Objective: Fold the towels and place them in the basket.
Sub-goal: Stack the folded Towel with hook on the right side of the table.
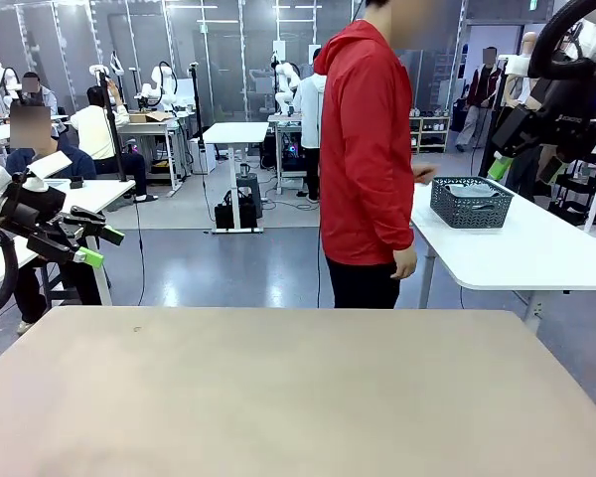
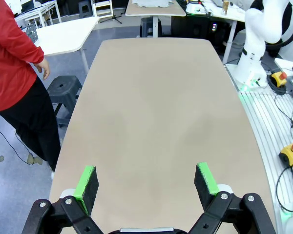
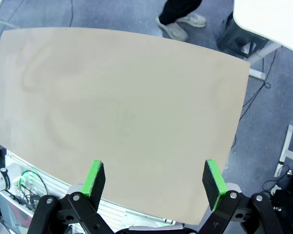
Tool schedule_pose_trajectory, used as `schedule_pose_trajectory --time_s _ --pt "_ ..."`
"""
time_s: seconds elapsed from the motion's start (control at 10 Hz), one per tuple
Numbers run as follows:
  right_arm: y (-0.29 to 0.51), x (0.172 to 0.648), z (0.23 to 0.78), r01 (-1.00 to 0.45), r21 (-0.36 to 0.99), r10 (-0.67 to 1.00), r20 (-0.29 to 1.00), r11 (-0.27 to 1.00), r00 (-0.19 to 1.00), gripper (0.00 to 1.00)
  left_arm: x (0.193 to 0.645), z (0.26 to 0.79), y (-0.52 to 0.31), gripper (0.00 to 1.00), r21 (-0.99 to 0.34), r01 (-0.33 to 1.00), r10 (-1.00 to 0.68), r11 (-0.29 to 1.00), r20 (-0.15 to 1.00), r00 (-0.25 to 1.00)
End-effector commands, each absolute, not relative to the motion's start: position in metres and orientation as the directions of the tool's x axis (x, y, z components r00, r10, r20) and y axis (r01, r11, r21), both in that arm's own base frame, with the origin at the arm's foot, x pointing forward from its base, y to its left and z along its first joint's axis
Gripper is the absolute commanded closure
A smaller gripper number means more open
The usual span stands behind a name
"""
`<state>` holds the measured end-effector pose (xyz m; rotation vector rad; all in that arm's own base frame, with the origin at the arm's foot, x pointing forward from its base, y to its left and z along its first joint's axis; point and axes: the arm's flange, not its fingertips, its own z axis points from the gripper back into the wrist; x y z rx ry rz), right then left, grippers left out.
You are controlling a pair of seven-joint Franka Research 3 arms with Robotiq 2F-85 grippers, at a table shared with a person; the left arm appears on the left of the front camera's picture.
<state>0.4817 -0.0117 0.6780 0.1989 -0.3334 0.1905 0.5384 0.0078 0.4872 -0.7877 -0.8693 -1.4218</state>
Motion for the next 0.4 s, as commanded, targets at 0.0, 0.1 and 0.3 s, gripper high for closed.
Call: schedule_pose_trajectory --time_s 0.0,0.1,0.3 --pt "-0.0105 0.4833 0.6803 -0.215 0.171 0.148 0.337 0.962 0.93 0.0 0.5373 0.4888 0.0073 0.0 0.053 0.999 -0.492 0.009 0.869 -0.042" --pt "-0.0105 0.4833 0.6803 -0.215 0.171 0.148 0.337 0.962 0.93 0.0 0.5373 0.4888 0.0073 0.0 0.053 0.999 -0.492 0.009 0.869 -0.042" --pt "-0.0105 0.4833 0.6803 -0.215 0.171 0.148 0.337 0.962 0.93 0.0 0.5373 0.4888 0.0073 0.0 0.053 0.999 -0.492 0.009 0.869 -0.042"
